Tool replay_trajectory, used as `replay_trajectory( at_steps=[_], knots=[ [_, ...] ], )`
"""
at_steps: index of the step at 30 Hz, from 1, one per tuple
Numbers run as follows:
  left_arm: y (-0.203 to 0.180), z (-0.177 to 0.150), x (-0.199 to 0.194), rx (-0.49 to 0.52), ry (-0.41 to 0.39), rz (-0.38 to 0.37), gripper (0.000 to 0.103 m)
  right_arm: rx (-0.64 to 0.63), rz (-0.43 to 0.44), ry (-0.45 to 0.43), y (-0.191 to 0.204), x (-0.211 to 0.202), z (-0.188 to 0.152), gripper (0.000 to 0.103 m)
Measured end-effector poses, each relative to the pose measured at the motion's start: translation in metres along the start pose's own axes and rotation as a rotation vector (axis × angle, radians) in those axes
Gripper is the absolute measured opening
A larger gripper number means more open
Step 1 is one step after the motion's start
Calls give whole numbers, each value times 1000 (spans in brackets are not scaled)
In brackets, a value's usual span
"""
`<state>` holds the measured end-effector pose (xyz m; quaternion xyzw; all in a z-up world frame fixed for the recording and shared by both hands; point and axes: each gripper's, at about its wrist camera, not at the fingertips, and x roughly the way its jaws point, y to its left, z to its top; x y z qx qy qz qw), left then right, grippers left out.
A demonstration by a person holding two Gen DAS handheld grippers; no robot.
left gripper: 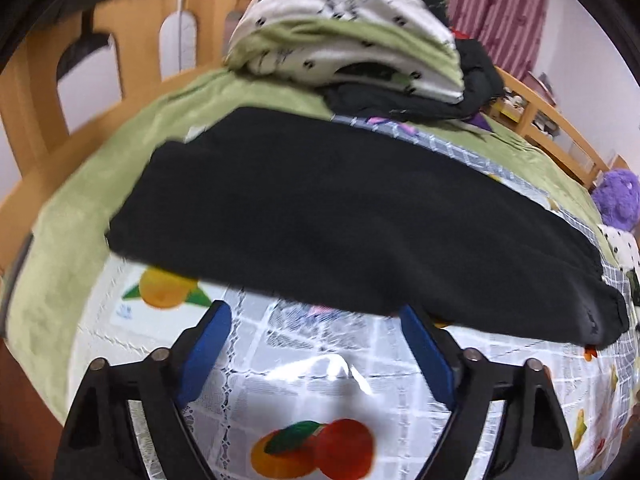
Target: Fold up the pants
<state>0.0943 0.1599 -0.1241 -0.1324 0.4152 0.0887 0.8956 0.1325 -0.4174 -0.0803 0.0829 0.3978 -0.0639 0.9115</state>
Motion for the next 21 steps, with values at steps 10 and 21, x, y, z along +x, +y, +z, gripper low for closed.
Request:
replay_trajectory(
  at_steps=[10,21],
  knots=[
    [38,-6,49,-179,55,-180,73,131,115,140,-24,60,-47,59],
    [49,20,86,-339,51,-194,15,352,299,145,-30,104,-35,52]
  ],
)
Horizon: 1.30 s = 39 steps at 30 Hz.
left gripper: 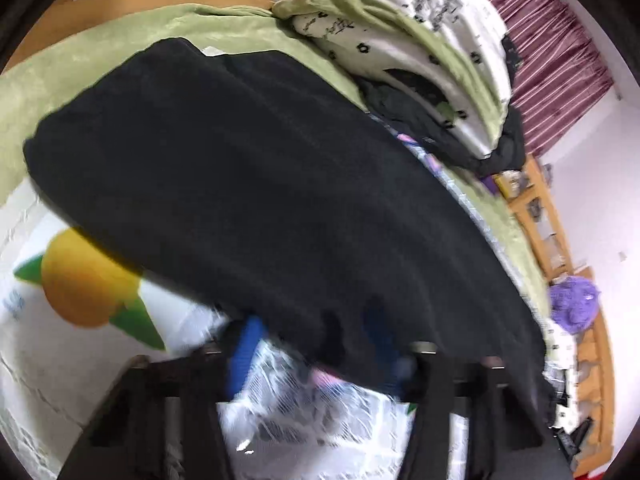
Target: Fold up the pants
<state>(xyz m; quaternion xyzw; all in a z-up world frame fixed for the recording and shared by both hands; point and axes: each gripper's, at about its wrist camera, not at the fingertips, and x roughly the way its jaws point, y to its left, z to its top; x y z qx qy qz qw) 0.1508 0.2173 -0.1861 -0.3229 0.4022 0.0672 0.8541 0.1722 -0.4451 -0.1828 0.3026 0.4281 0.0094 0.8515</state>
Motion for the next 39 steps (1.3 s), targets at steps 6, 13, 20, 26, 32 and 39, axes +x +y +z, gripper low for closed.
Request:
replay_trajectory(
  at_steps=[6,13,20,26,32,39],
  knots=[
    [-33,29,-31,155,-115,-14,8,-126,-1,-37,35,-13,25,14],
    [-95,90,-18,289,-200,0,8,-270,51,-110,98,-14,98,13],
    [-137,147,52,308,-228,50,8,-314,6,-102,125,53,175,14],
    [-143,157,115,270,-127,190,24,-267,-61,26,112,135,205,29],
    [-143,141,72,314,-215,150,68,-271,-59,-103,103,93,195,58],
    [-105,108,11,338,-179,203,70,-305,-80,-6,84,41,132,58]
  ],
)
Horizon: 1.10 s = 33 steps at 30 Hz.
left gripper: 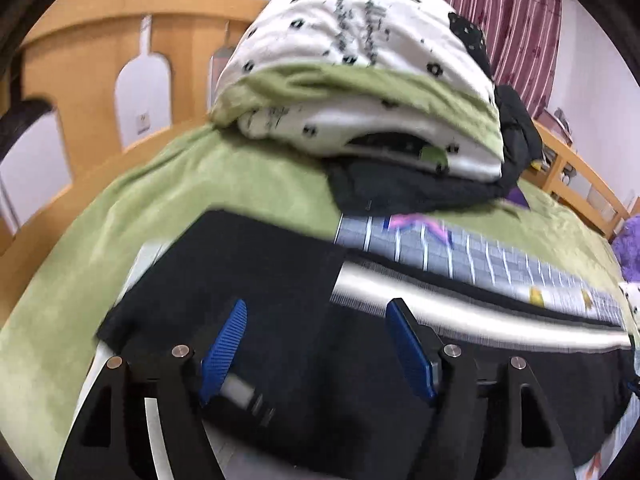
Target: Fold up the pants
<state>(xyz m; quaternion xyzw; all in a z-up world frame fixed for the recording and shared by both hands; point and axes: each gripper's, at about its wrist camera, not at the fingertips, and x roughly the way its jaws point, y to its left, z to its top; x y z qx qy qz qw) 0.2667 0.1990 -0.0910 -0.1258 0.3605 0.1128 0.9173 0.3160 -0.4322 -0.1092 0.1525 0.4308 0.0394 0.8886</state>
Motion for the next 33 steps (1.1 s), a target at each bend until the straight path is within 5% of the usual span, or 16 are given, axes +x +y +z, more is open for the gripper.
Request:
replay_trajectory(
  at_steps=[5,11,18,23,24,25,27,33],
  knots=[
    [24,-54,-11,-24,119,-2,70,-6,-46,55,-6,-27,-65,58],
    [28,-102,1,-187,242,-210,70,145,-11,82,-32,-28,-118,58],
    [26,-90,29,-308,189,-309,70,321,121,6,-55,-16,-106,61],
    [20,-74,55,-390,175,-326,67,357,125,-20,-56,13,-78,54],
    [18,-72,58,-399,174,-321,59,365,119,-24,-55,19,-73,49],
    [17,-70,62,-409,177,-296,50,380,92,-26,-53,26,-66,29],
    [16,-65,67,-401,204,-235,15,379,39,-17,-54,31,-58,15],
    [13,-62,8,-329,199,-294,11,302,103,-92,-53,-30,-57,7]
  ],
)
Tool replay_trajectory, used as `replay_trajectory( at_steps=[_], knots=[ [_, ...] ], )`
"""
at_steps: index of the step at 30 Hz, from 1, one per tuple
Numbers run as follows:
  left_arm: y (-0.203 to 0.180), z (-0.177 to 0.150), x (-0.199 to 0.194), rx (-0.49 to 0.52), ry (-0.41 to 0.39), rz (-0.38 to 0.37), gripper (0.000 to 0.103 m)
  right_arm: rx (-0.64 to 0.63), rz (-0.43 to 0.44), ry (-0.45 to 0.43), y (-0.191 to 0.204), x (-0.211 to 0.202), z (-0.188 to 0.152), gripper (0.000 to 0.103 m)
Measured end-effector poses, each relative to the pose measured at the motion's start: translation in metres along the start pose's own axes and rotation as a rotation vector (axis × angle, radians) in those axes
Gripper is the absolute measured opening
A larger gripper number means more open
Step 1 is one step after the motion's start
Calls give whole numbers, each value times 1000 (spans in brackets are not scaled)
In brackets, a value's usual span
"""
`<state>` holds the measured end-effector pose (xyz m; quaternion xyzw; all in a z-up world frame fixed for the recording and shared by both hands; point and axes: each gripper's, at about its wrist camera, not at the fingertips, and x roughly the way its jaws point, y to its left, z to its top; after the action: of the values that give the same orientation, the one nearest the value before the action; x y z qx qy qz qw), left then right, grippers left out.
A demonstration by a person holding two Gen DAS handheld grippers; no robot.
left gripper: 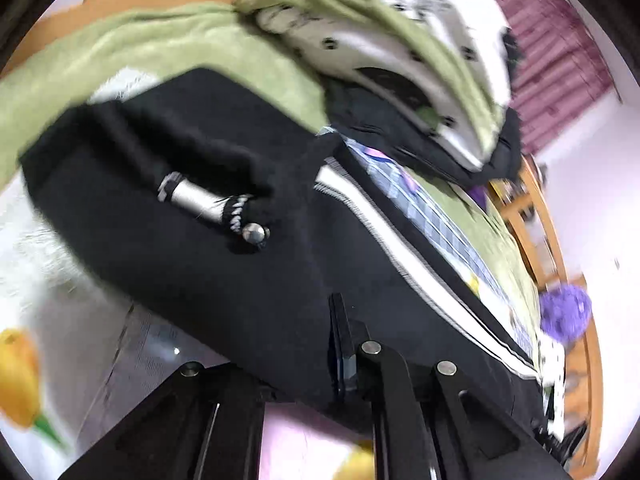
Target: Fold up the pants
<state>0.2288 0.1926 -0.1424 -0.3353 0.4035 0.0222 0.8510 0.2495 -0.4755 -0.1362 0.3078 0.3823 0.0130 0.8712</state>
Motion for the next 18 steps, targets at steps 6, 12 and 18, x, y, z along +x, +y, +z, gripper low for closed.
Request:
replay_trajectory(
  at_steps=[6,12,18],
  knots=[
    [-3,-69,-50,61,102,-18,11,-80,-67,45,-18,-73,-18,7],
    [9,-133,-74,106,201,-27,12,-87,-142,76,-66,-132,-62,7],
    [10,-156,-94,195,245,128,33,-39,-215,159,-104,-147,-100,27]
  ],
)
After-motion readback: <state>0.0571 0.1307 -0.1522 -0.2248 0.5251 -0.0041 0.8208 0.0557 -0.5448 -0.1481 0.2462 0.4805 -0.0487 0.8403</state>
